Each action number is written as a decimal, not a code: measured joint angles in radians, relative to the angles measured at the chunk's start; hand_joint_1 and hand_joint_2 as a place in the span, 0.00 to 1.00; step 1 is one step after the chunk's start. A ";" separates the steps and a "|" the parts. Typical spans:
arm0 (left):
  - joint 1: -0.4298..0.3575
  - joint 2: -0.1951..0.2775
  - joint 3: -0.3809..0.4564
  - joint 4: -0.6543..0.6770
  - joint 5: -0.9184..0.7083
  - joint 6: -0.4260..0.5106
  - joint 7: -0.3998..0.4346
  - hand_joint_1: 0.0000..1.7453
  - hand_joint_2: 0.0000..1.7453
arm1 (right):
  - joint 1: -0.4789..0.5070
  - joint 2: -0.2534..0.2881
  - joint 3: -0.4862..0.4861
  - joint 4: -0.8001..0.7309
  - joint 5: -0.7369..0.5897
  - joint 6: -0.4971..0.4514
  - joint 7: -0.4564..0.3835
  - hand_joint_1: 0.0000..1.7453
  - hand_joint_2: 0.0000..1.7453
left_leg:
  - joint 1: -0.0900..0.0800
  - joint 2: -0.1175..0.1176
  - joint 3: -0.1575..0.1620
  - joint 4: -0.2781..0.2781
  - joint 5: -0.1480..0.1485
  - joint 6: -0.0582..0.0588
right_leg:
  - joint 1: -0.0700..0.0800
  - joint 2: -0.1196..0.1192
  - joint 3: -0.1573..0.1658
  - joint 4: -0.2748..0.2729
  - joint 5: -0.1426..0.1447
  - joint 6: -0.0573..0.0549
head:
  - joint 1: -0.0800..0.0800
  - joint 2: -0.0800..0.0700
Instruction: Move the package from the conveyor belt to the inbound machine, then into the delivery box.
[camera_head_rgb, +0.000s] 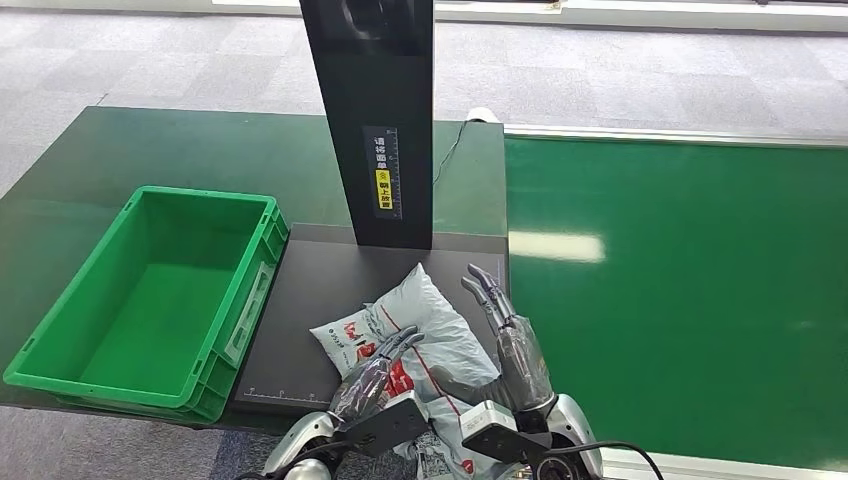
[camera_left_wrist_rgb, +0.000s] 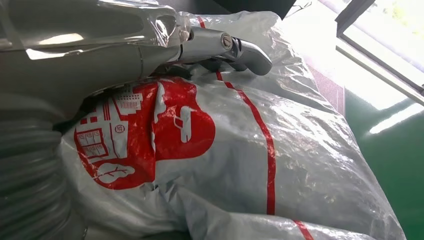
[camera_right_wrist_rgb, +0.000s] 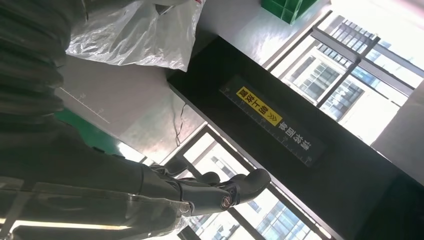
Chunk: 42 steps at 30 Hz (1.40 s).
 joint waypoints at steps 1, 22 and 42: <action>0.000 0.000 0.000 0.000 -0.002 0.000 0.002 0.82 1.00 | 0.000 0.000 0.000 -0.001 -0.008 -0.008 -0.004 0.00 1.00 | 0.000 0.000 0.000 0.000 0.000 0.000 | 0.000 0.000 0.000 0.000 0.000 0.000 | 0.000 0.000; 0.097 0.008 0.081 -0.138 0.099 0.234 -0.112 1.00 1.00 | 0.031 -0.007 -0.034 -0.052 -0.145 -0.135 -0.055 0.00 1.00 | 0.000 0.001 -0.004 0.000 0.000 0.000 | 0.000 0.000 -0.006 0.000 0.000 0.000 | 0.000 0.000; 0.123 0.099 0.102 -0.525 -0.025 0.706 -0.325 1.00 1.00 | 0.068 -0.029 -0.034 -0.052 -0.154 -0.149 -0.100 0.00 1.00 | 0.000 0.000 -0.008 0.000 0.000 0.000 | 0.001 0.000 -0.010 0.000 0.000 0.000 | 0.000 0.000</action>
